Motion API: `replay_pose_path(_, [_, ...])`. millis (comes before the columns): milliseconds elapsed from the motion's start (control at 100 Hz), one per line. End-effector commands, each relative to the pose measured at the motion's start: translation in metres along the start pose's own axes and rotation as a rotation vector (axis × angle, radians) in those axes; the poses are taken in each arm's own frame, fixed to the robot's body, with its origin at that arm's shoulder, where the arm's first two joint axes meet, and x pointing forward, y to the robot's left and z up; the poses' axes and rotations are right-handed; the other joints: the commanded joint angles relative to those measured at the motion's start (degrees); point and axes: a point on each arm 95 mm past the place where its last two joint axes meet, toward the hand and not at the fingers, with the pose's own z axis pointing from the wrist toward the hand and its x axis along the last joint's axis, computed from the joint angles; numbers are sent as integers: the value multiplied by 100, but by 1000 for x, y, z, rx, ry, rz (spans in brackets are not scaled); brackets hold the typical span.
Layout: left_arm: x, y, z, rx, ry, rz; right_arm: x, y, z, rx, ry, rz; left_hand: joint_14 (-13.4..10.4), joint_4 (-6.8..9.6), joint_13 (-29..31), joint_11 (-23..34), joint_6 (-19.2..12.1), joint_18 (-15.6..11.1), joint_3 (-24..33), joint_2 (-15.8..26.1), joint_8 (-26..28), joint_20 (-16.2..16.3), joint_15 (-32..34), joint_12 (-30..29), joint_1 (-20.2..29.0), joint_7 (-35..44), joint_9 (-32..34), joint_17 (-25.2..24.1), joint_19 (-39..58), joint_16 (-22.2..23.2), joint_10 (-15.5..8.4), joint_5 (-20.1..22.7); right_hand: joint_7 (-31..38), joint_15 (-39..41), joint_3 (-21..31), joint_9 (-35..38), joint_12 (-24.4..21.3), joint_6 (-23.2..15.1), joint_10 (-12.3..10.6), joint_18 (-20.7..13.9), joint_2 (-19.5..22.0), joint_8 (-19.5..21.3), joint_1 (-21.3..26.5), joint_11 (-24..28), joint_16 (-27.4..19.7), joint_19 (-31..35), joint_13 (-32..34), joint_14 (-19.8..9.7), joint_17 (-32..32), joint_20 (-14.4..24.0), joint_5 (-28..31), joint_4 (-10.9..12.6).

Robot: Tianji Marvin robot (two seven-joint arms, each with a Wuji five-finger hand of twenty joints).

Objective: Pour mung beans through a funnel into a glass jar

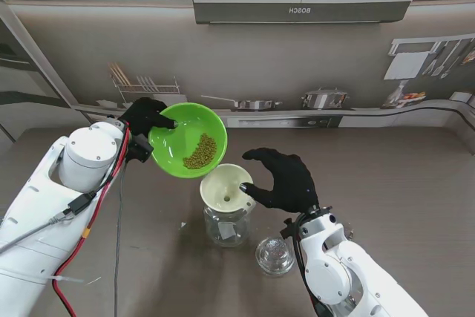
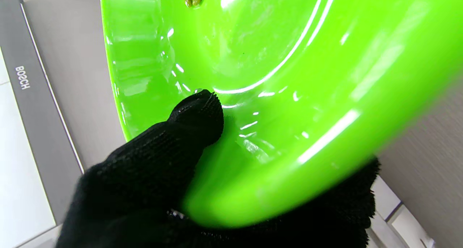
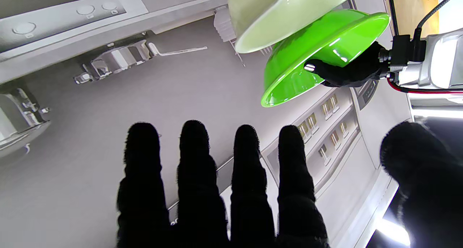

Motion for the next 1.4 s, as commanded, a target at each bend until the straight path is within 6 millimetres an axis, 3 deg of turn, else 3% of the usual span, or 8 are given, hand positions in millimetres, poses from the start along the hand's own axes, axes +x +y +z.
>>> replay_pose_path(0, [18, 6, -1, -12, 47, -7, 2, -3, 0, 10, -2, 3, 100, 86, 211, 87, -330, -68, 527, 133, 149, 37, 289, -46, 586, 191, 303, 249, 112, 49, 157, 439, -18, -11, 31, -109, -69, -87, 0, -211, 76, -138, -232, -35, -92, -37, -96, -143, -58, -96, -44, 150])
replay_pose_path(650, [50, 41, -5, 27, 196, 131, 2, -3, 1, -26, -7, -5, 74, 35, 219, 119, -352, -37, 627, 64, 142, -1, 392, -85, 521, 211, 354, 346, 145, 9, 137, 474, 32, 6, 45, -167, -72, -73, 9, -214, 51, -165, -231, -5, -102, 22, -91, -139, -79, -180, -88, 145])
replay_pose_path(1390, [51, 69, -12, 111, 351, 208, 1, -4, 0, -65, -21, -23, 70, 7, 210, 132, -370, -39, 663, 74, 112, -52, 373, -110, 472, 249, 337, 325, 118, -66, 118, 449, 63, 14, 52, -271, -91, -37, 32, -205, 37, -199, -239, 31, -106, 60, -101, -135, -101, -241, -192, 142])
